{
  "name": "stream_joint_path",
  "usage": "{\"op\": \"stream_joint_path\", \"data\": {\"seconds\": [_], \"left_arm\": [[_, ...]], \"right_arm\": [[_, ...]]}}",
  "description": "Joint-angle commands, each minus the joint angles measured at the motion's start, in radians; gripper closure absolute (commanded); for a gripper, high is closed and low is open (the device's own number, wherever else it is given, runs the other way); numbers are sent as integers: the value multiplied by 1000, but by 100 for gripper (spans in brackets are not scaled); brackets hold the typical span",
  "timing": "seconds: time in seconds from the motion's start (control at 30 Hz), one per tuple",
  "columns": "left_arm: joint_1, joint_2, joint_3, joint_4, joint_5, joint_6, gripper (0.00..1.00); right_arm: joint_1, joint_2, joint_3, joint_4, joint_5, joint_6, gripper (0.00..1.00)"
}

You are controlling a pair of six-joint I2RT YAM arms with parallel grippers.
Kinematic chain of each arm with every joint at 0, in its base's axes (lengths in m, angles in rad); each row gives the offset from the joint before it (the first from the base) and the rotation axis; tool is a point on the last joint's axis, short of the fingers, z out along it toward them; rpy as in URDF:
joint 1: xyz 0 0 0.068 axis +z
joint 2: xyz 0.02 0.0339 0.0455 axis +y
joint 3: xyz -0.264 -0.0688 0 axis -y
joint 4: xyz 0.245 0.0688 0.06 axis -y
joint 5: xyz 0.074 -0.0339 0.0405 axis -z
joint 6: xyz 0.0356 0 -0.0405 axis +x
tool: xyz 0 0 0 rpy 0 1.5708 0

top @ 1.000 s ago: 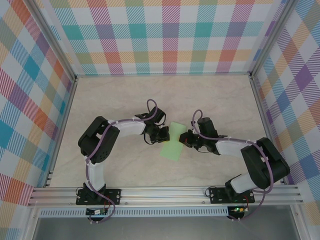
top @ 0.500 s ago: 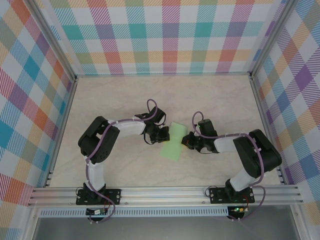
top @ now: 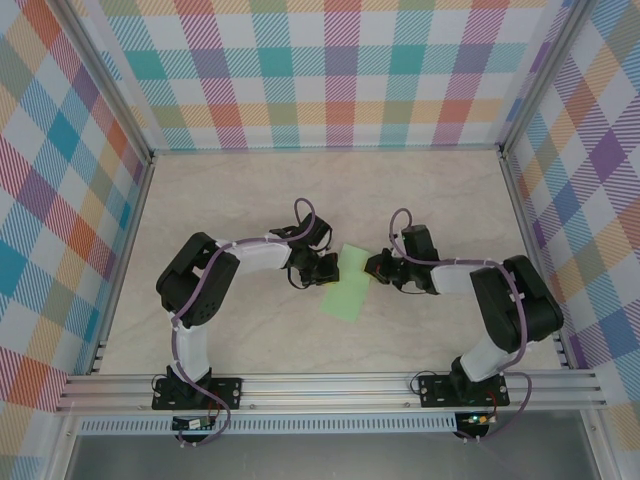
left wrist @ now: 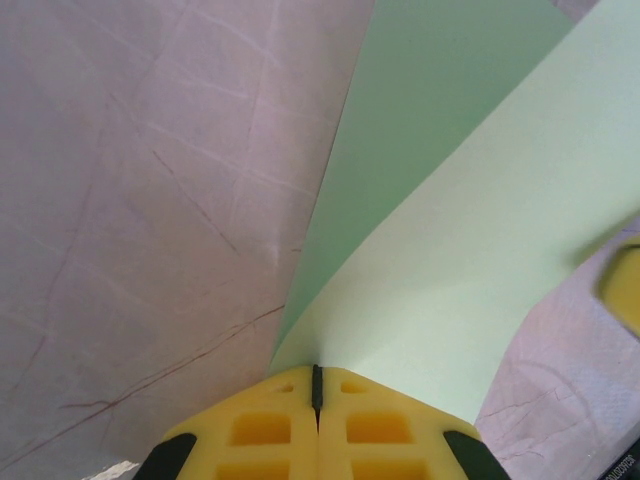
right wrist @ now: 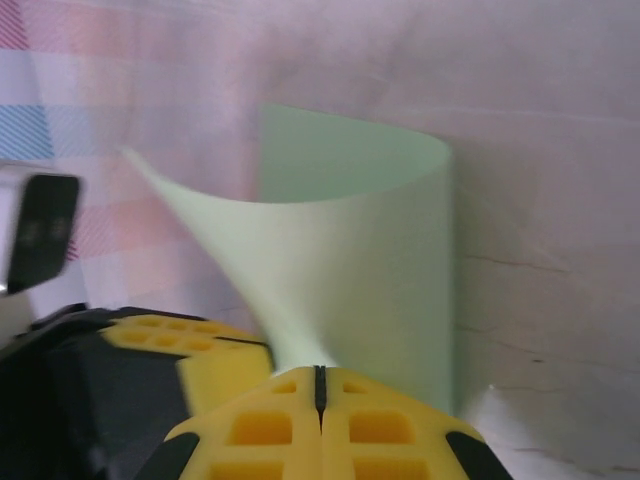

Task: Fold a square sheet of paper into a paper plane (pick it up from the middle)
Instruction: Fold the square sheet of paper in half at the center of the table.

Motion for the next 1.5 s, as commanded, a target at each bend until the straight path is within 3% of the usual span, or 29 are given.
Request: {"op": "stream_joint_path", "data": {"seconds": [0.0, 0.17, 0.43, 0.93, 1.23, 1.47], "left_arm": [[-15, 55, -18, -122, -37, 16, 100], [-16, 53, -19, -126, -40, 18, 100], [-15, 49, -25, -123, -41, 15, 100], [-15, 47, -33, -116, -38, 9, 100], [-16, 44, -38, -115, -41, 9, 100], [-15, 43, -38, -112, -35, 6, 100]], "right_arm": [[-5, 53, 1, 18, -16, -23, 100], [-8, 75, -11, 35, -23, -15, 100], [-29, -30, 66, -50, -36, -53, 100], [-73, 152, 60, 5, -52, -67, 100], [-87, 37, 168, -151, -66, -116, 100], [-118, 116, 174, -100, -93, -94, 100]]}}
